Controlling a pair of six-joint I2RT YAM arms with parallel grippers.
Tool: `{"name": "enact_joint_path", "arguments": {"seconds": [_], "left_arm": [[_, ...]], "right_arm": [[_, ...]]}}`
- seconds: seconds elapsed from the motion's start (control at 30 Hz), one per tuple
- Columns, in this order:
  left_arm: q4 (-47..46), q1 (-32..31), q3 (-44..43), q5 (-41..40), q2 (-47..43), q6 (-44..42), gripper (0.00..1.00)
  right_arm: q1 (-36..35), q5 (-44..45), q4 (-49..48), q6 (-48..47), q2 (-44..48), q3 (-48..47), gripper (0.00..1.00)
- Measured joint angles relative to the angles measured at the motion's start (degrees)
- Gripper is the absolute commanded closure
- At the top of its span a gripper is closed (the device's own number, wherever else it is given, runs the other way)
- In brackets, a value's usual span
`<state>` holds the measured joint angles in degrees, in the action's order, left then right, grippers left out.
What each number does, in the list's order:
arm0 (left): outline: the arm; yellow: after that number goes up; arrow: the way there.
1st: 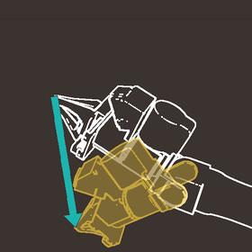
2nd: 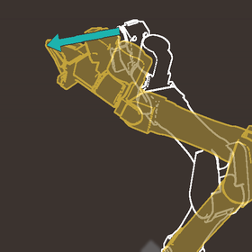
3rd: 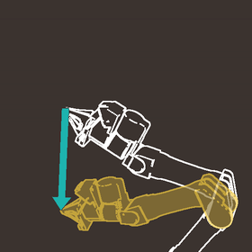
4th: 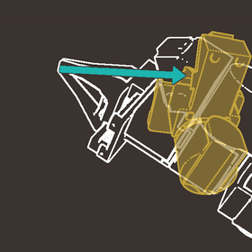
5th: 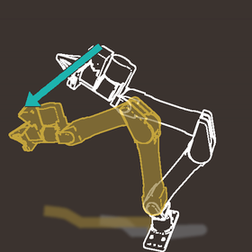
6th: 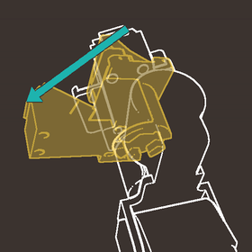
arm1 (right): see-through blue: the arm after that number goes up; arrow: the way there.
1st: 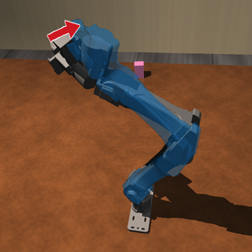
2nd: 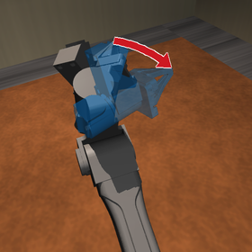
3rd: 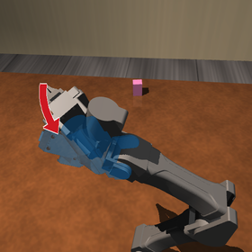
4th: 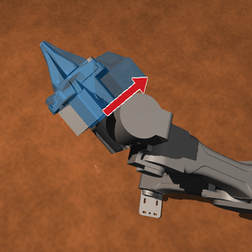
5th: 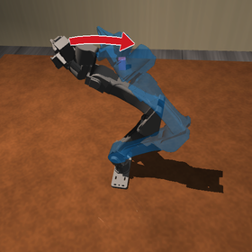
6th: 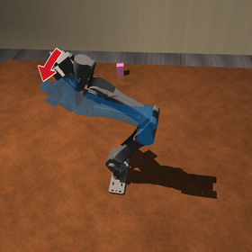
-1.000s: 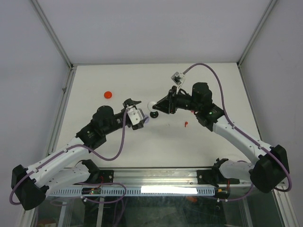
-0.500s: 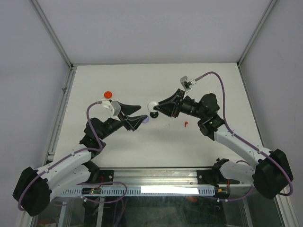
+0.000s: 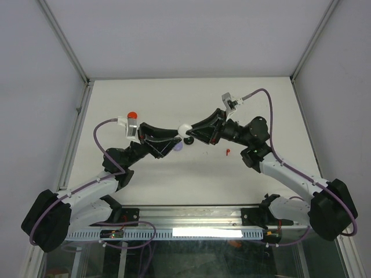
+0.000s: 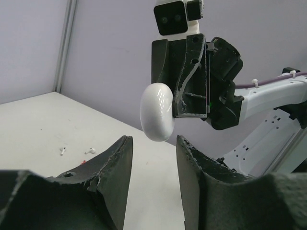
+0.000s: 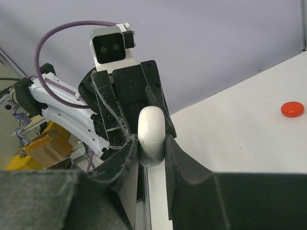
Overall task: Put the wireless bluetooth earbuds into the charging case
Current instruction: Pick up the charging case at the center of the board.
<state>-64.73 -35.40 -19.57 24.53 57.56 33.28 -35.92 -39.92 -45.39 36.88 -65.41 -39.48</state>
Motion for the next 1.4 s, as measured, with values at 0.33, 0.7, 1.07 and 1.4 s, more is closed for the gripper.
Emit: {"name": "enact_joint_path", "arguments": {"seconds": [0.33,0.7,1.07,1.4], "left_arm": [[-7.26,0.22,-1.73,2.91,6.29,8.04,0.83],[-8.09,0.24,-1.84,5.4,5.68,9.09,1.0],[1.88,0.24,-2.64,8.98,-0.07,5.79,1.0],[10.47,0.24,-4.72,11.91,-0.15,4.33,1.0]], "right_arm": [[-1.9,-0.72,-2.62,0.63,-2.19,0.0,0.99],[-1.9,-4.57,-0.66,-2.47,-1.2,-1.03,0.55],[-1.84,-9.03,9.66,-9.01,0.31,-4.04,0.51],[-1.81,-10.19,11.08,-9.9,0.31,-4.24,0.63]]}}
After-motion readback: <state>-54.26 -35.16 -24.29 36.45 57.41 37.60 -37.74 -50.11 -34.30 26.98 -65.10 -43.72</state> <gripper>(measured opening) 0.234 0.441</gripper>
